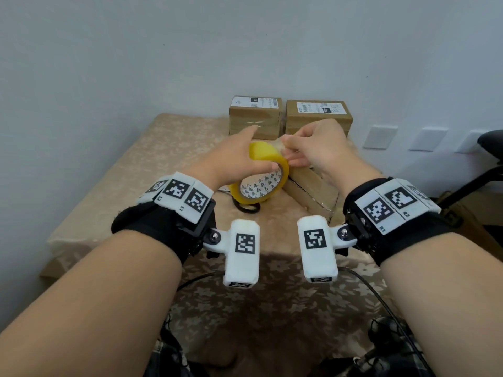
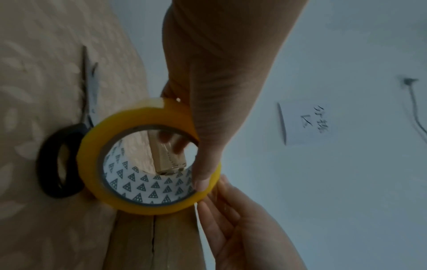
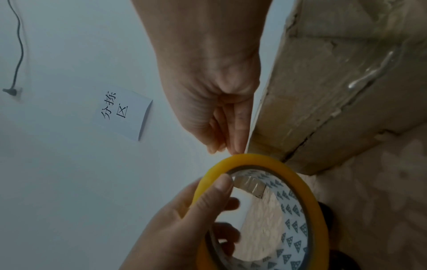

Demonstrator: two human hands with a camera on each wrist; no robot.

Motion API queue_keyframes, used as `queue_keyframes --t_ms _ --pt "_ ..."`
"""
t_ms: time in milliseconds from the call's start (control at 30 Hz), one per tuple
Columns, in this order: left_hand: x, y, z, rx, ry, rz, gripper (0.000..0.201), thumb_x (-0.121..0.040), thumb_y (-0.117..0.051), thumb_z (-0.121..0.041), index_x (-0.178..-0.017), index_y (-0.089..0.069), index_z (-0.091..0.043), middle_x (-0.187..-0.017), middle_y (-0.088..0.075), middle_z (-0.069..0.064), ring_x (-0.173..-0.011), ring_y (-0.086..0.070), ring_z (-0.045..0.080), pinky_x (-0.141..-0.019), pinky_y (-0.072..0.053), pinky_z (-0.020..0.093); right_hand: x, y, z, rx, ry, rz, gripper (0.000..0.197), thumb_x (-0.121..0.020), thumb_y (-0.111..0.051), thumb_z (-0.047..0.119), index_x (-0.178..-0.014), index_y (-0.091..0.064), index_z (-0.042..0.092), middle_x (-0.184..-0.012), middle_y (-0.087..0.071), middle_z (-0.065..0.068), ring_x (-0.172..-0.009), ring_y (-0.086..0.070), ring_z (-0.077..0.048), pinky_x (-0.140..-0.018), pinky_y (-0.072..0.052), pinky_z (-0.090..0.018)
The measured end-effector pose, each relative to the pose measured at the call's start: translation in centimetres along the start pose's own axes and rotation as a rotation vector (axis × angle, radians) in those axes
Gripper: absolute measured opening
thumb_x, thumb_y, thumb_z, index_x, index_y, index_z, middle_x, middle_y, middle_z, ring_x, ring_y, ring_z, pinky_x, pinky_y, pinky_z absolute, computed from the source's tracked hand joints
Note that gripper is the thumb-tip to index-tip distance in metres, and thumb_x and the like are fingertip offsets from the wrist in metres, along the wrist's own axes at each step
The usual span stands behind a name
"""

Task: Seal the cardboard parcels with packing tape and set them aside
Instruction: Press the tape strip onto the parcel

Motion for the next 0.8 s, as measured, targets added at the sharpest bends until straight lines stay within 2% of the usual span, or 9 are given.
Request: queue_keyframes --t_ms 67,133,167,233,333,433,533,600,800 --pt "0.2 0.3 0.3 0.077 -0.073 -0.103 0.072 -0.080 -0.071 -0.039 -0.139 -0.035 -0.020 -0.132 -0.048 -0.007 -0.118 -0.047 0.014 -0.087 -0.035 0.019 -0.3 0.3 0.0 -0.016 -0.020 -0.025 0.016 -0.091 -0.064 0.014 -0.080 -0.068 0.004 -0.075 -0.071 -0.013 -0.067 -0.072 -0.020 -0.065 -0.060 -0.029" --pt "0.5 0.6 0.2 0.125 -0.147 -0.207 0.052 -0.080 -0.072 -0.037 -0.122 -0.046 -0.020 -0.102 -0.049 -0.021 -0.090 -0.050 0.002 -0.070 -0.036 0.016 -0.6 0.8 -0.1 -0.048 -0.025 -0.036 0.018 -0.092 -0.064 0.017 -0.078 -0.067 0.006 -0.076 -0.071 -0.012 -0.066 -0.071 -0.019 -0.064 -0.060 -0.027" --pt "0.6 0.8 0.0 0.126 -0.171 -0.237 0.046 -0.080 -0.072 -0.037 -0.116 -0.049 -0.021 -0.092 -0.047 -0.022 -0.080 -0.047 -0.002 -0.065 -0.036 0.015 -0.7 1.0 -0.1 -0.039 -0.016 -0.038 0.020 -0.092 -0.064 0.020 -0.077 -0.067 0.007 -0.075 -0.070 -0.010 -0.064 -0.069 -0.019 -0.064 -0.059 -0.027" --pt "0.5 0.9 -0.4 0.089 -0.182 -0.245 0.038 -0.080 -0.071 -0.038 -0.108 -0.051 -0.021 -0.085 -0.048 -0.019 -0.075 -0.047 0.000 -0.065 -0.039 0.020 -1.0 1.2 0.0 0.032 0.002 -0.040 0.022 -0.091 -0.066 0.023 -0.075 -0.067 0.009 -0.070 -0.067 -0.007 -0.059 -0.065 -0.016 -0.060 -0.056 -0.025" --pt "0.0 1.0 -0.8 -0.034 -0.155 -0.178 0.034 -0.079 -0.072 -0.039 -0.104 -0.057 -0.020 -0.088 -0.057 -0.006 -0.083 -0.053 0.015 -0.068 -0.043 0.033 -1.5 1.5 0.4 0.150 0.025 -0.066 0.024 -0.090 -0.066 0.023 -0.071 -0.067 0.009 -0.061 -0.063 -0.004 -0.053 -0.058 -0.012 -0.057 -0.050 -0.022" --pt "-0.3 0.6 -1.0 -0.197 -0.113 -0.077 0.038 -0.081 -0.070 -0.039 -0.113 -0.060 -0.021 -0.098 -0.054 -0.004 -0.094 -0.049 0.015 -0.071 -0.034 0.027 -2.1 2.2 0.4 0.171 0.045 -0.095 0.022 -0.088 -0.068 0.023 -0.071 -0.069 0.009 -0.060 -0.061 -0.003 -0.053 -0.055 -0.011 -0.059 -0.049 -0.023" --pt "-0.6 0.4 -1.6 -0.237 -0.097 -0.053 0.047 -0.086 -0.063 -0.046 -0.127 -0.057 -0.025 -0.108 -0.050 0.002 -0.103 -0.049 0.019 -0.076 -0.033 0.025 -2.4 2.8 -0.4 0.239 0.053 -0.108 0.021 -0.087 -0.069 0.026 -0.082 -0.074 0.006 -0.067 -0.064 0.000 -0.078 -0.062 -0.014 -0.080 -0.051 -0.031" --pt "-0.9 0.3 -2.0 -0.267 -0.098 -0.048 0.050 -0.088 -0.057 -0.050 -0.132 -0.053 -0.028 -0.104 -0.038 0.001 -0.096 -0.045 0.018 -0.078 -0.034 0.027 -2.6 3.1 -0.7 0.274 0.058 -0.129 0.022 -0.087 -0.069 0.027 -0.083 -0.075 0.006 -0.078 -0.068 -0.003 -0.097 -0.062 -0.016 -0.091 -0.049 -0.034" --pt "-1.5 -0.3 -2.1 -0.355 -0.086 -0.005 0.048 -0.090 -0.054 -0.050 -0.133 -0.053 -0.028 -0.103 -0.033 -0.001 -0.090 -0.042 0.017 -0.077 -0.035 0.027 -3.2 2.4 -1.1 0.383 0.009 -0.128 0.020 -0.088 -0.068 0.028 -0.079 -0.070 0.010 -0.087 -0.068 -0.005 -0.092 -0.059 -0.015 -0.079 -0.045 -0.029"
Point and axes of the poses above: each hand's wrist, its own x-axis away from the middle knuckle, its own y-axis out of the back of the hand, z = x × y, the point moved 1 cm from there along -x, towards the middle knuckle
